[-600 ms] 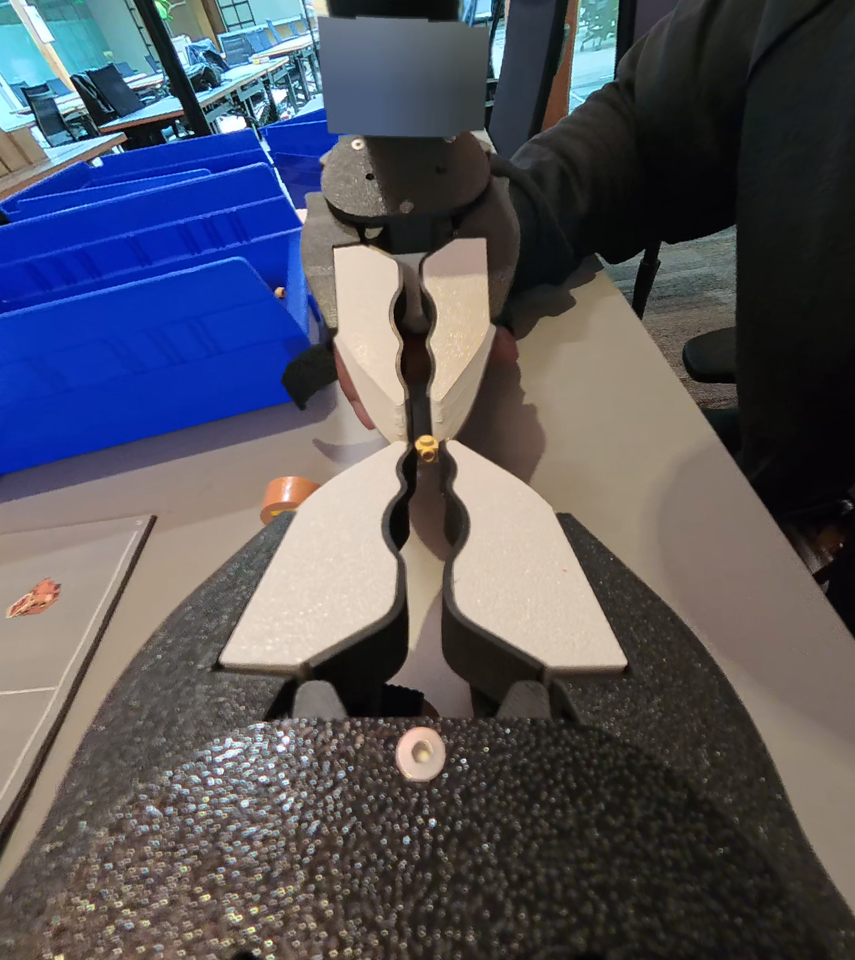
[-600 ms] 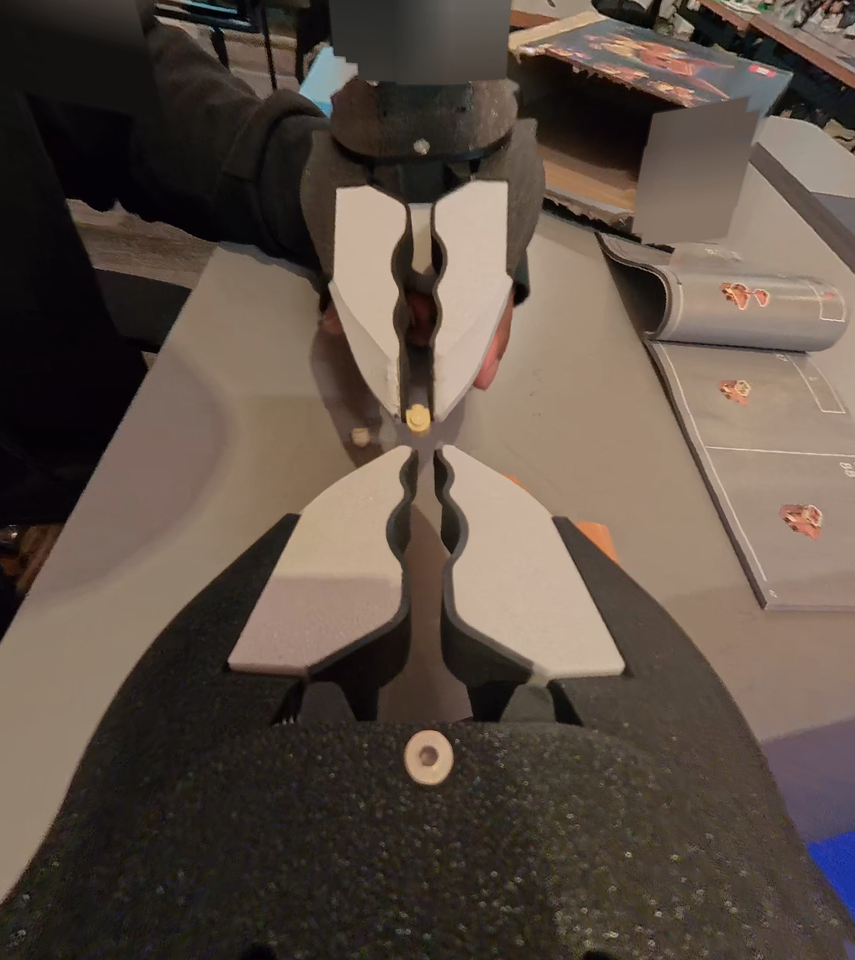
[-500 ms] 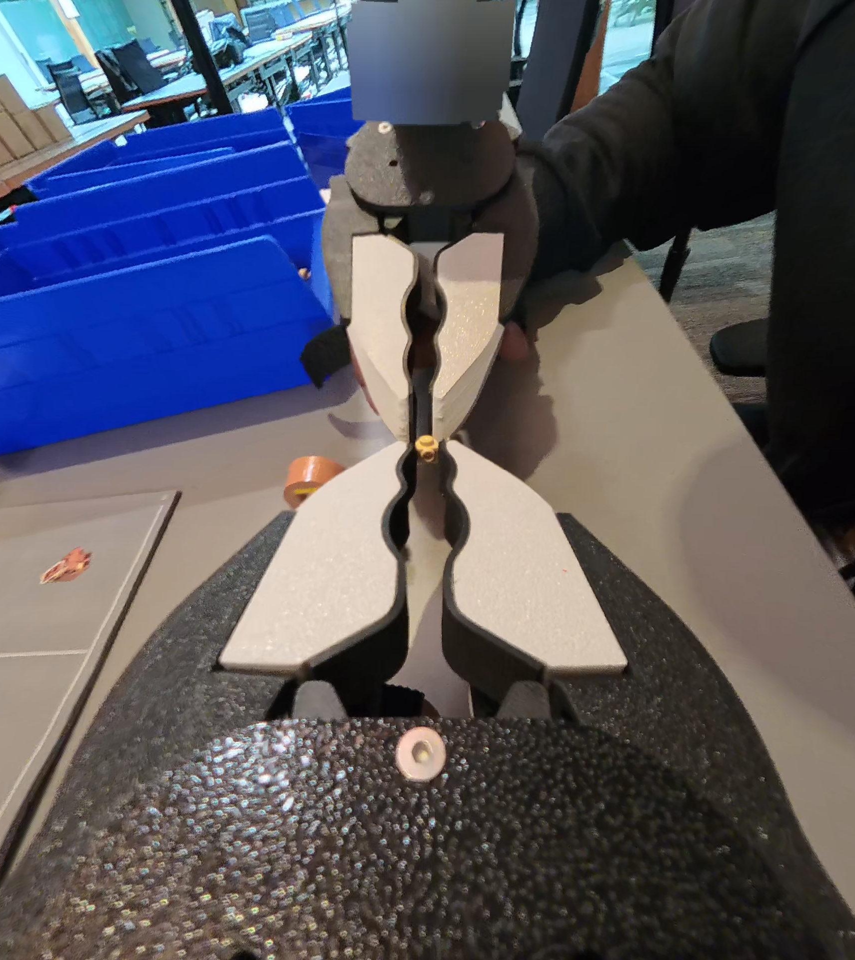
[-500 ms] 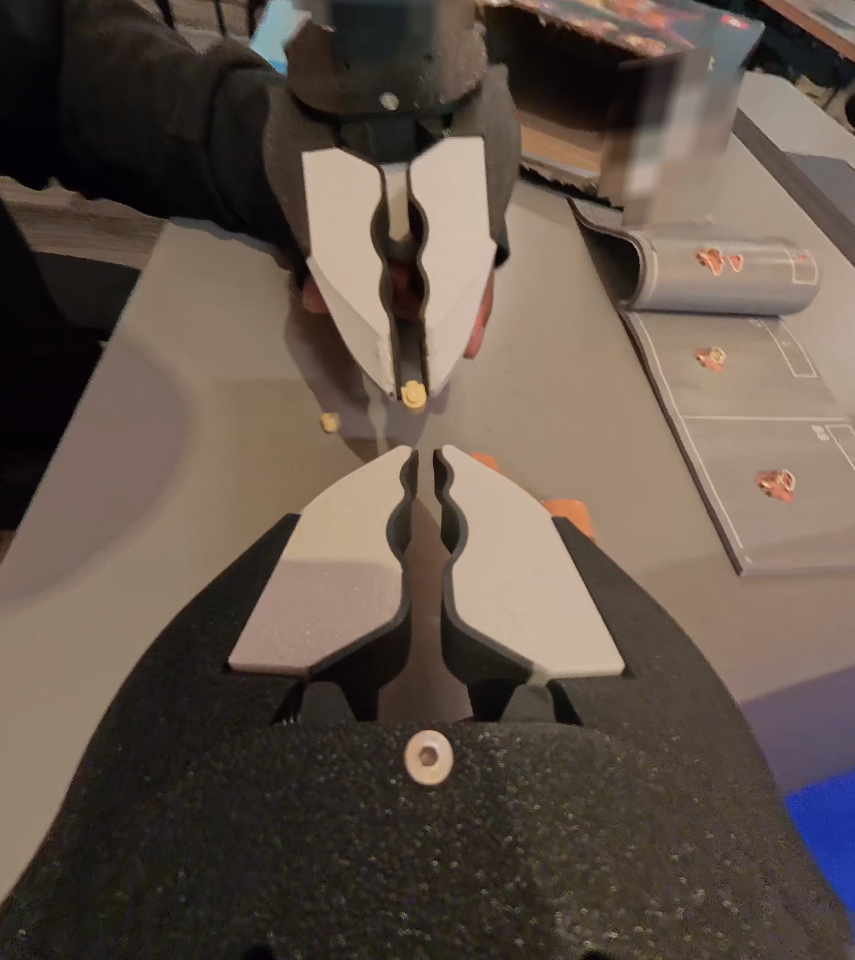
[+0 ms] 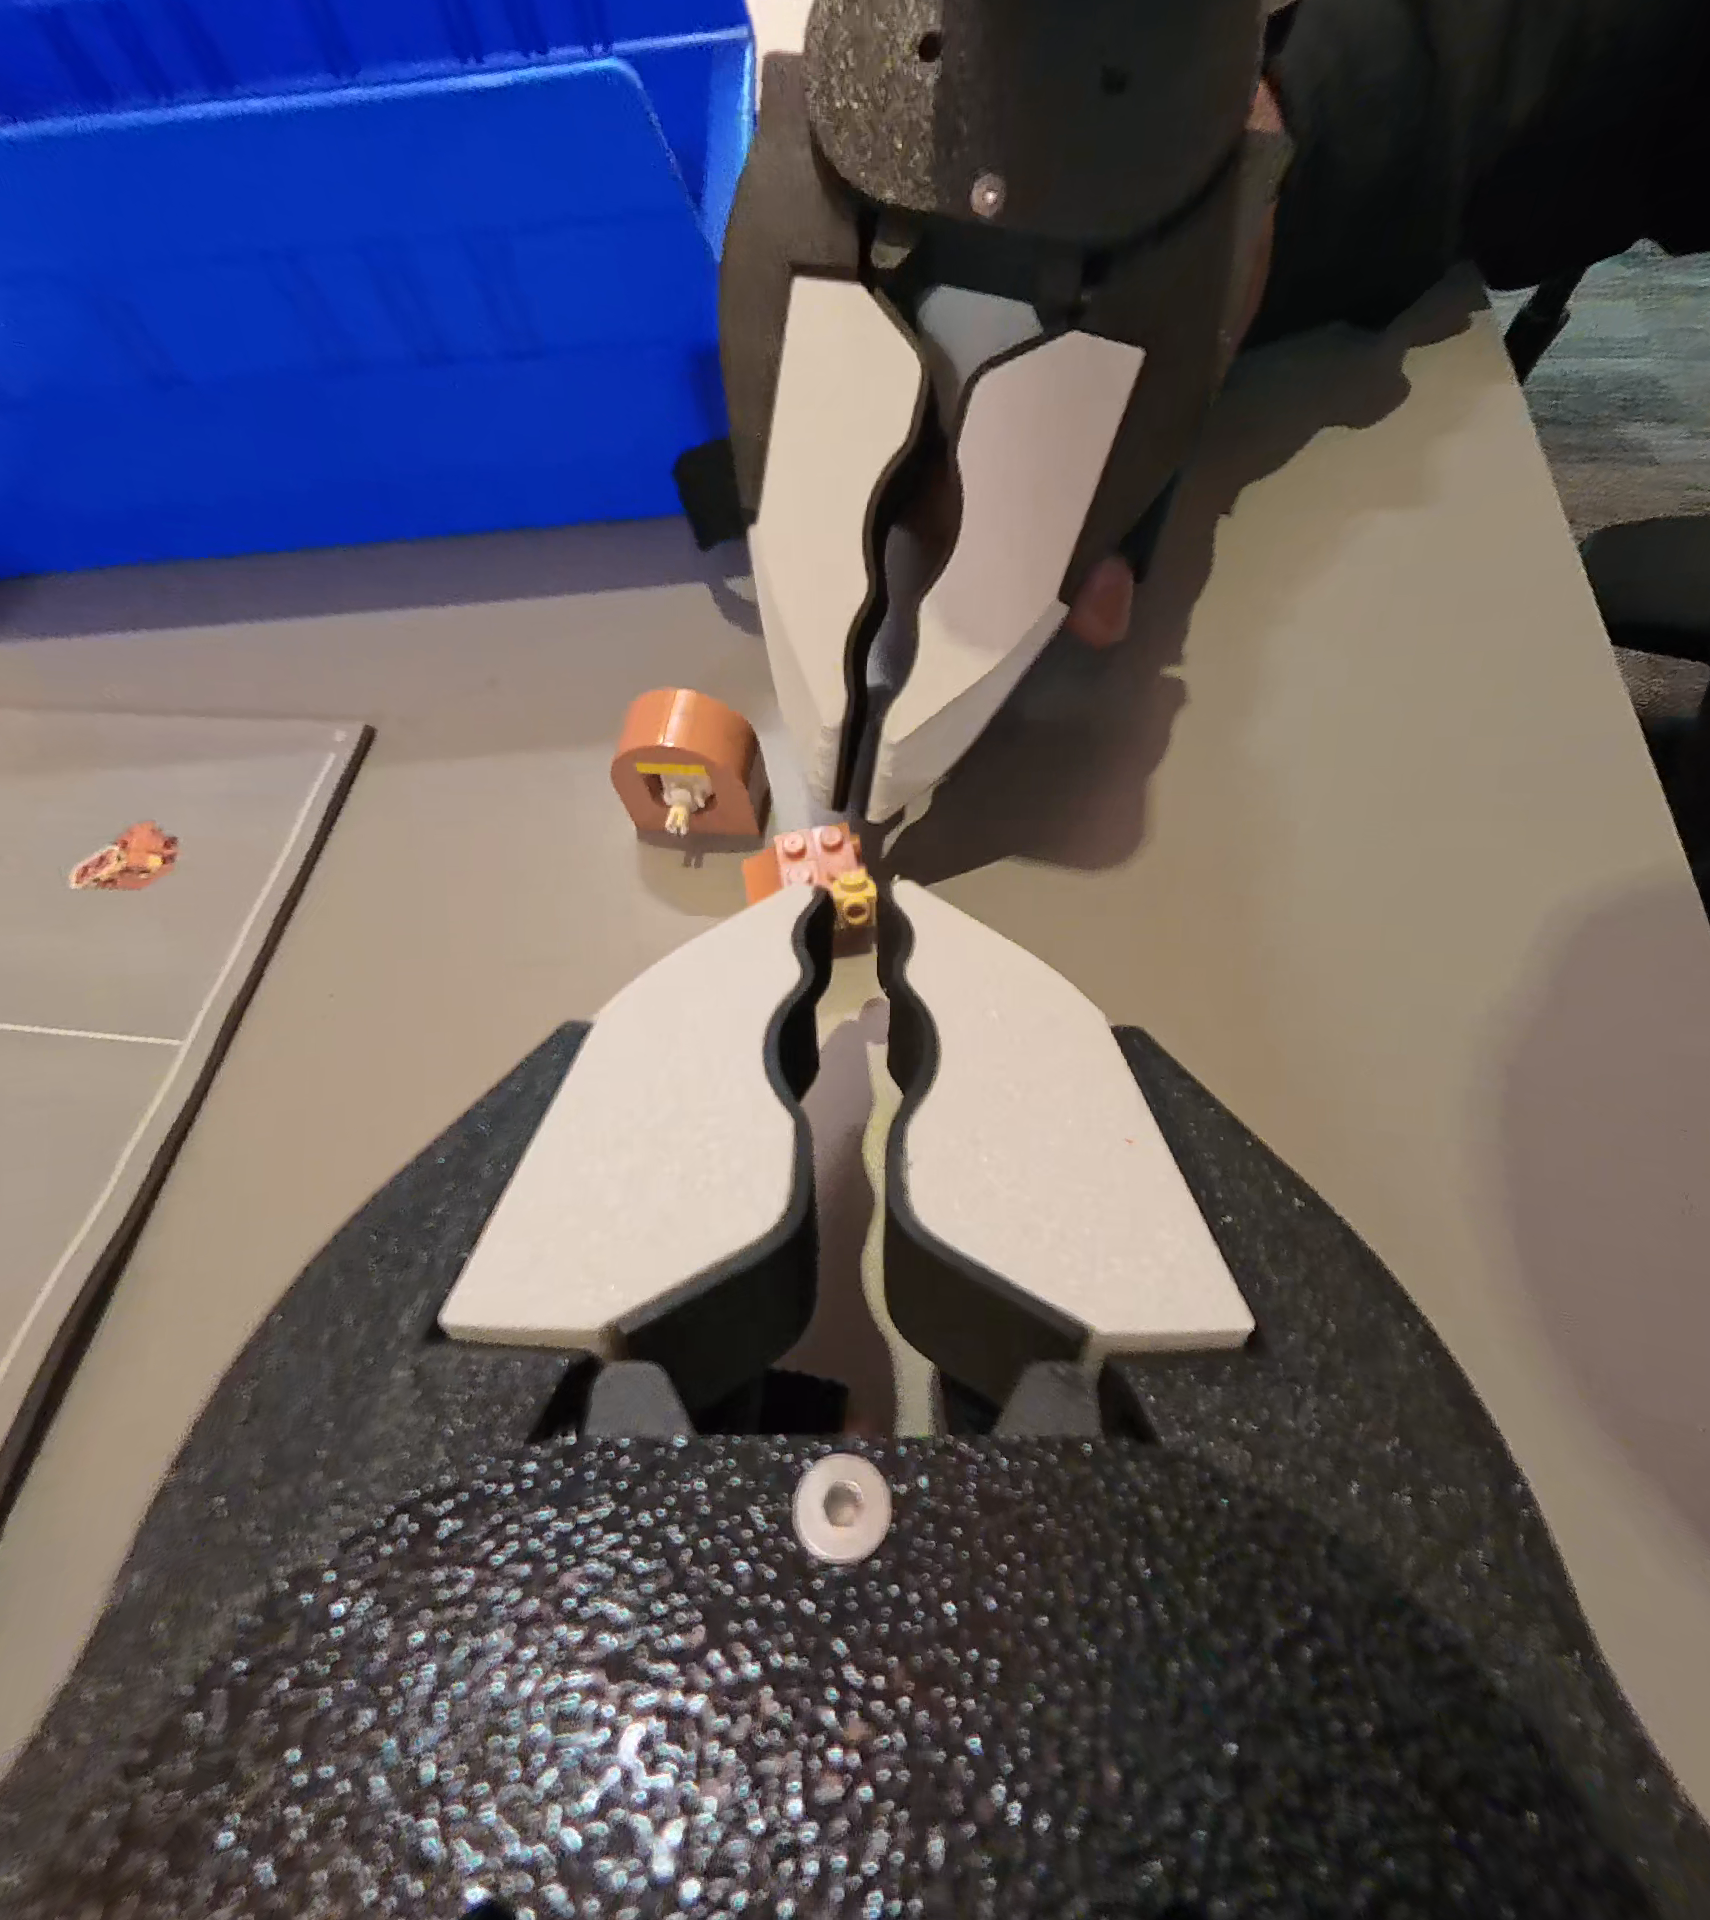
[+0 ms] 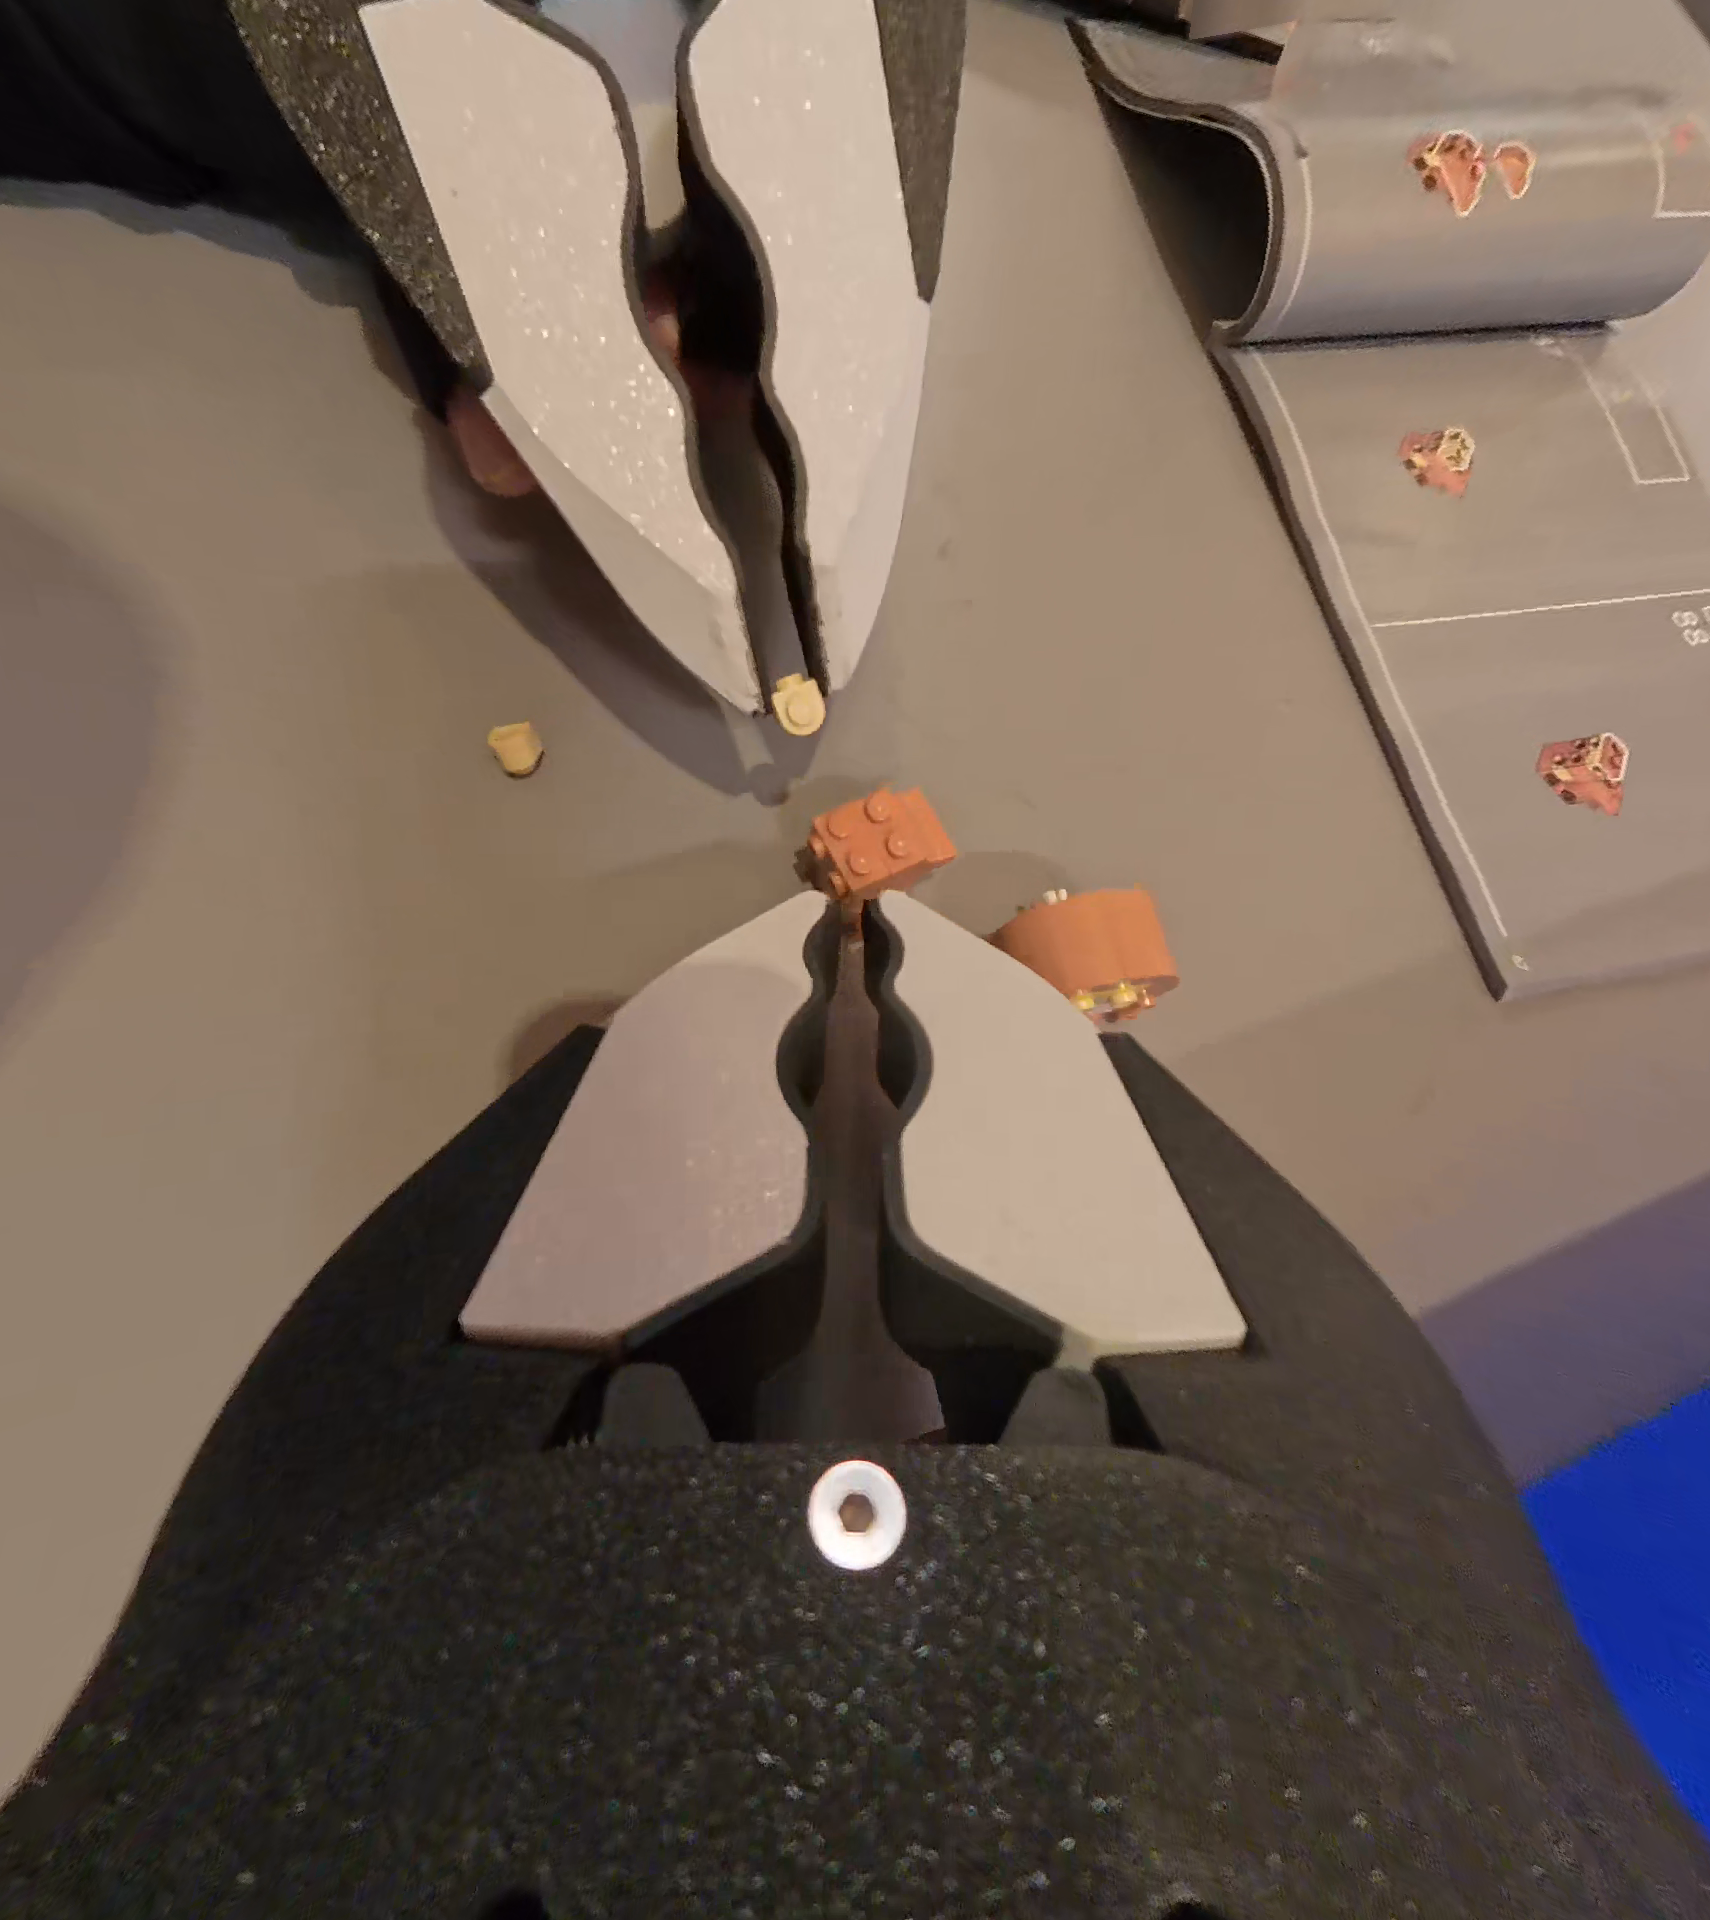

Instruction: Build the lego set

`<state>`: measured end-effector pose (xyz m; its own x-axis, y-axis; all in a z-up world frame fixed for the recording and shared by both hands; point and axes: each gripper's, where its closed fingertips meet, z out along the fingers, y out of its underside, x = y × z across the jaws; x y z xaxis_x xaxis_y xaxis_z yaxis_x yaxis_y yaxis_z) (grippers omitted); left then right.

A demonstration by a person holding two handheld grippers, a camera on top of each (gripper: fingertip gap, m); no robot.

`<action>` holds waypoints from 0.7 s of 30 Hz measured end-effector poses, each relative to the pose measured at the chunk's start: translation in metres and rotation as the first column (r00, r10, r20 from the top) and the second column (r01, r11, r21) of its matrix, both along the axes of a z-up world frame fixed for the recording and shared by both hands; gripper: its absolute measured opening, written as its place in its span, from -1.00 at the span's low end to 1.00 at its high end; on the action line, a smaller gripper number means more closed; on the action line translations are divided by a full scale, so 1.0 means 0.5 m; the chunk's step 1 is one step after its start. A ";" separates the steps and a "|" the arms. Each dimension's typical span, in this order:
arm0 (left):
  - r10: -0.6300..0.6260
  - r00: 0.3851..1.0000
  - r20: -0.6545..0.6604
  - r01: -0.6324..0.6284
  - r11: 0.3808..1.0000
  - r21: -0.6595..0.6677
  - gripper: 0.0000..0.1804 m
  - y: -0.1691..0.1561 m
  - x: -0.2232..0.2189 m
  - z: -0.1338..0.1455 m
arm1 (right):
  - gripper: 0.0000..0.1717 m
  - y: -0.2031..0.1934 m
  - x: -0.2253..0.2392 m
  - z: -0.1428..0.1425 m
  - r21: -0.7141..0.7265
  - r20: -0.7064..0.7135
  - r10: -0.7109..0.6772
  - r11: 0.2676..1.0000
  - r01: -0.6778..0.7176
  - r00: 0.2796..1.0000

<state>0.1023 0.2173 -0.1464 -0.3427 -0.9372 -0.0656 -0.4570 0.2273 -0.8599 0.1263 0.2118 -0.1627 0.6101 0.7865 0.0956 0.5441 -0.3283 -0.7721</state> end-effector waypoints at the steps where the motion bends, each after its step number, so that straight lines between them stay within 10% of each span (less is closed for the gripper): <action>1: 0.010 1.000 -0.007 -0.010 1.000 -0.002 -0.92 0.003 -0.001 -0.001 | -0.96 0.002 -0.002 -0.001 -0.003 0.001 0.001 1.000 -0.001 1.000; 21: 0.035 0.999 -0.027 -0.035 0.999 0.024 -0.91 0.028 -0.026 -0.006 | -0.65 0.022 -0.033 0.024 0.091 0.027 0.134 0.987 -0.136 0.991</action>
